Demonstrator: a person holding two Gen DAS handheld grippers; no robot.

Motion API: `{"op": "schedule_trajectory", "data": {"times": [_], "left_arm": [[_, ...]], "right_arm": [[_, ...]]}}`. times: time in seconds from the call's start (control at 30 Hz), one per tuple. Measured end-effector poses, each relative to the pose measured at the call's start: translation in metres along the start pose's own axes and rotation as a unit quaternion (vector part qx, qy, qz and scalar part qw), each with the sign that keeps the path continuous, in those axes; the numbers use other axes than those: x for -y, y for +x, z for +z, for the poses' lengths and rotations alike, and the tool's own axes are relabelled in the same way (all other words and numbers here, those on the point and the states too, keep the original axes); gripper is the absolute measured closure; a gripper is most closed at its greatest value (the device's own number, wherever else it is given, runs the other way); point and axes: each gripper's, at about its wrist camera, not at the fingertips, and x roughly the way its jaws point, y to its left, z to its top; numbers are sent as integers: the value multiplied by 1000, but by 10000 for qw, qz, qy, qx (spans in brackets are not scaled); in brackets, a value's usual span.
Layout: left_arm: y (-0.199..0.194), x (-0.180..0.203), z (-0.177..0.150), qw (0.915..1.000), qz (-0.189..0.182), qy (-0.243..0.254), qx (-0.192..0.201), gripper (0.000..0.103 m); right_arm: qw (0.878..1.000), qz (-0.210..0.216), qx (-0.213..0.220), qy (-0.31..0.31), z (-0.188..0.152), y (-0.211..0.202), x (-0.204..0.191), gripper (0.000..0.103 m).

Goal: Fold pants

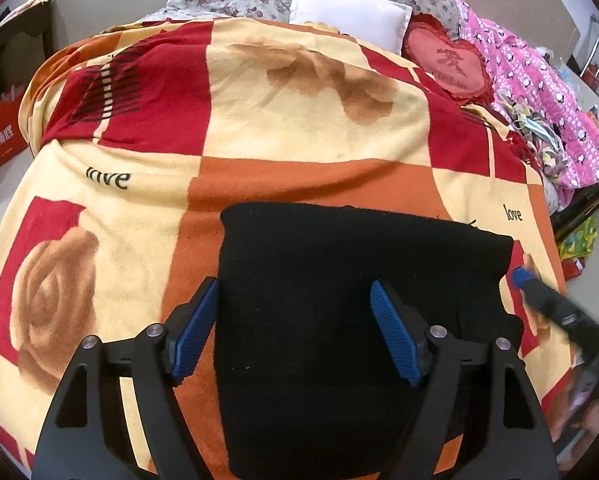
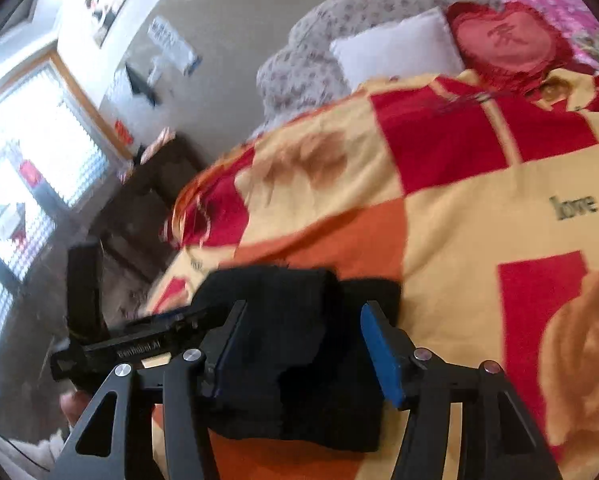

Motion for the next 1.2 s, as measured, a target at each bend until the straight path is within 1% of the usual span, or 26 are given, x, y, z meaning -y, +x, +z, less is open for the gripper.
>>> {"op": "schedule_trajectory", "data": {"times": [0.07, 0.1, 0.13, 0.17, 0.2, 0.23, 0.3, 0.33, 0.4, 0.47, 0.53, 0.63, 0.67, 0.7, 0.73, 0.77, 0.8, 0.83, 0.87, 0.9, 0.93, 1.03, 1.1, 1.13, 1.2], "left_arm": [[0, -2, 0, 10000, -52, -37, -33, 27], [-1, -4, 0, 9999, -79, -64, -58, 27], [-1, -5, -1, 9999, -102, -84, -84, 27], [-1, -5, -1, 9999, -101, -87, -96, 27], [-3, -4, 0, 9999, -79, -80, -109, 27], [-5, -3, 0, 9999, -75, -66, -104, 27], [-13, 0, 3, 10000, -95, 4, -13, 27], [-17, 2, 5, 9999, -95, 35, 53, 27], [-19, 6, 7, 9998, -92, 100, 125, 27], [-13, 10, 7, 9998, -108, 123, 76, 27], [0, 12, 5, 9999, -62, 117, -64, 27], [12, 10, 3, 9998, -81, 27, -177, 25], [11, 10, 3, 9998, -102, 12, -175, 25], [10, 9, 4, 9998, -112, 26, -180, 25], [9, 10, 5, 9998, -77, 65, -152, 25], [8, 10, 6, 9999, -46, 85, -129, 25], [8, 11, 6, 9999, -6, 125, -110, 25], [8, 12, 6, 9998, 1, 141, -107, 25], [8, 12, 6, 9998, 2, 150, -98, 25], [9, 12, 6, 9999, 0, 147, -90, 25], [10, 12, 6, 9999, -5, 140, -94, 25], [10, 12, 6, 9999, -15, 119, -116, 24], [11, 12, 5, 9998, -22, 132, -112, 24], [11, 12, 5, 9998, -33, 139, -116, 24], [13, 12, 4, 9998, -42, 148, -105, 23]], "right_arm": [[10000, -23, -87, 30, -5, 15, 2, 47], [10000, 13, -44, -25, -7, 20, 1, 53], [9999, 104, -39, -132, -9, 25, -4, 77], [9997, 171, -84, -173, -9, 28, -6, 86], [9995, 175, -61, -263, -8, 29, -11, 92], [9990, 126, 9, -430, -6, 25, -16, 93], [9986, 172, 115, -488, 0, 15, -15, 94], [9984, 112, 176, -532, 3, 8, -14, 94], [9975, -175, 251, -645, 7, 0, -12, 94], [9981, -234, 146, -548, 5, 3, -4, 94], [9974, -469, 5, -541, 1, 14, 1, 94], [9978, -517, -28, -412, 3, 23, 9, 94], [9975, -577, -31, -408, 5, 20, 10, 93], [9970, -664, -2, -404, 7, 16, 9, 88], [9949, -912, 125, -417, 9, 6, 7, 84], [9931, -1060, 228, -443, 11, -1, 4, 84], [9923, -1091, 338, -483, 12, -9, 0, 84], [9933, -934, 411, -547, 14, -15, -6, 84], [9945, -721, 392, -646, 14, -17, -14, 84], [9947, -609, 294, -769, 12, -15, -22, 84], [9943, -602, 215, -854, 11, -13, -27, 84], [9907, -730, -241, -1126, -6, 4, -41, 84], [9879, -892, -383, -1211, -21, 8, -43, 84], [9863, -999, -396, -1252, -28, 7, -42, 84], [9869, -1010, -237, -1233, -40, 2, -40, 84]]}}
